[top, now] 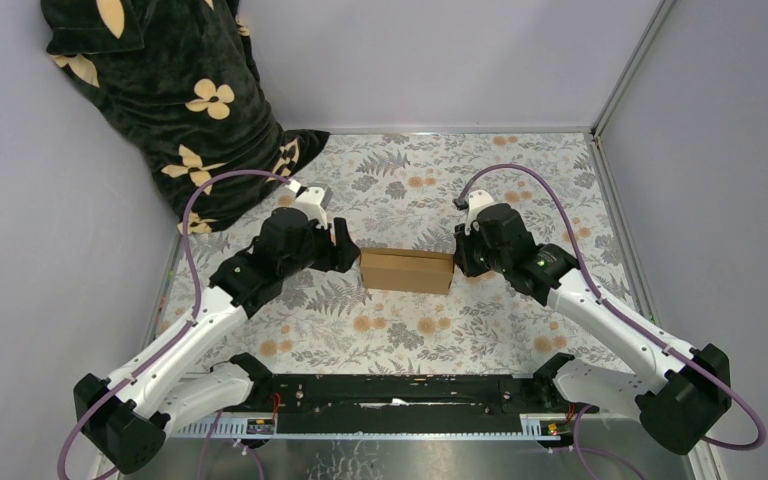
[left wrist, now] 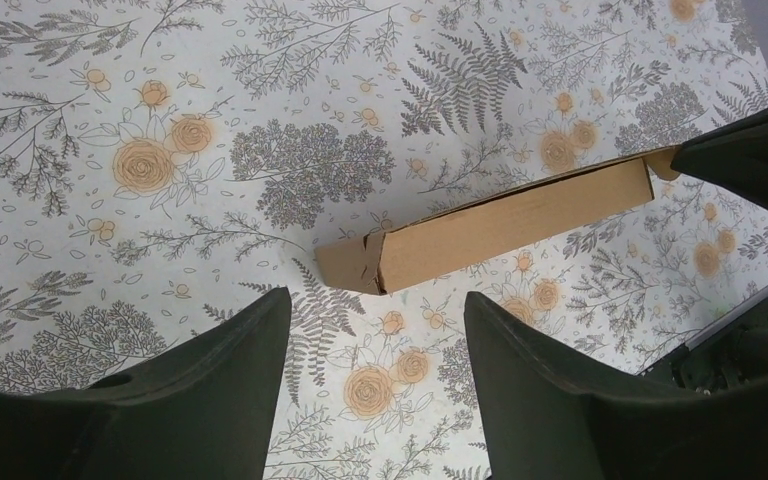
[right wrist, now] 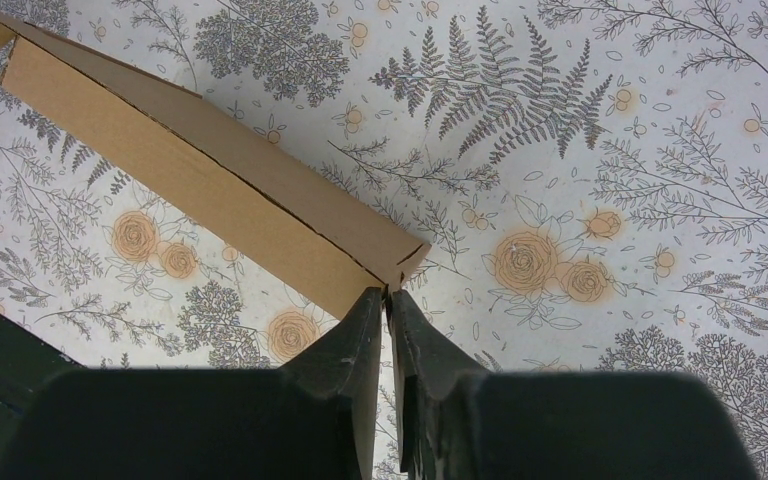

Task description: Fold the paper box

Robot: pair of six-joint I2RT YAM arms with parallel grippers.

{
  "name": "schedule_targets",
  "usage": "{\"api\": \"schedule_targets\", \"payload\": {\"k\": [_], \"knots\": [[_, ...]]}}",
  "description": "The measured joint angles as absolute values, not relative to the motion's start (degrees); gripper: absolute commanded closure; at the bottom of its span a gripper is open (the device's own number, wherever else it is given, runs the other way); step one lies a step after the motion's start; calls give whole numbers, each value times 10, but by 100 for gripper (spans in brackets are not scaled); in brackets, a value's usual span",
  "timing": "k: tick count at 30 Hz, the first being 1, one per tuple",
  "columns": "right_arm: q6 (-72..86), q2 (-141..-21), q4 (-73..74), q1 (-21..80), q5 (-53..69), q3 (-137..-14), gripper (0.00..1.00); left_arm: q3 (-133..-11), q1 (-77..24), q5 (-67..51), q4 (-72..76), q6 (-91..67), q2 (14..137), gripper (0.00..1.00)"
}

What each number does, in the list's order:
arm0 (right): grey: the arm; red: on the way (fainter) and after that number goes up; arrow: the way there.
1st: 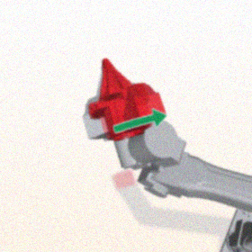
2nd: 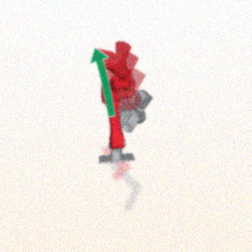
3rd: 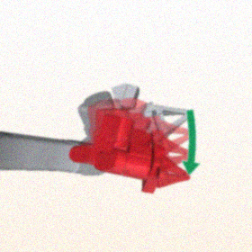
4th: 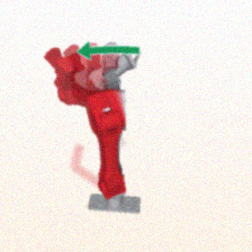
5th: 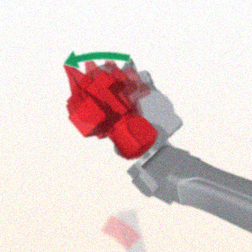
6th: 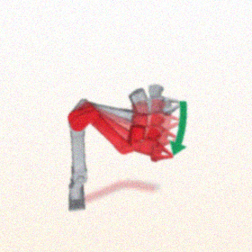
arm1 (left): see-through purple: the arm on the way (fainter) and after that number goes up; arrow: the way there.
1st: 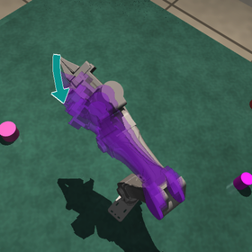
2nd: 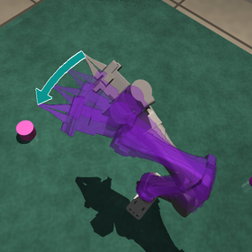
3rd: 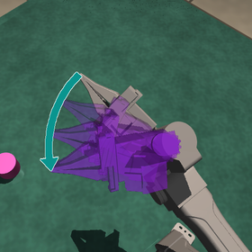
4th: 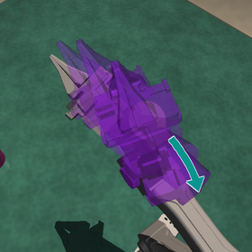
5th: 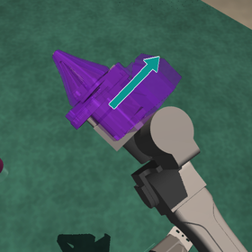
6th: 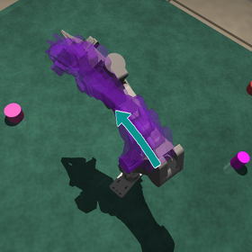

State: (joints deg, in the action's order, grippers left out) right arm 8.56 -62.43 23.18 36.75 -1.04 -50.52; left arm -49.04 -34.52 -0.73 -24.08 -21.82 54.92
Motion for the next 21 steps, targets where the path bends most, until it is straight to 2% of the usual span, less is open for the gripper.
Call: {"api": "schedule_targets", "payload": {"k": [4, 21], "knots": [[86, -624, 232, 368, -11, -505, 86, -490, -347, -11, -241, -218, 554, 38], [86, -625, 232, 371, -20, -505, 86, -490, -368, -5, -241, -202, 578, 48]]}}
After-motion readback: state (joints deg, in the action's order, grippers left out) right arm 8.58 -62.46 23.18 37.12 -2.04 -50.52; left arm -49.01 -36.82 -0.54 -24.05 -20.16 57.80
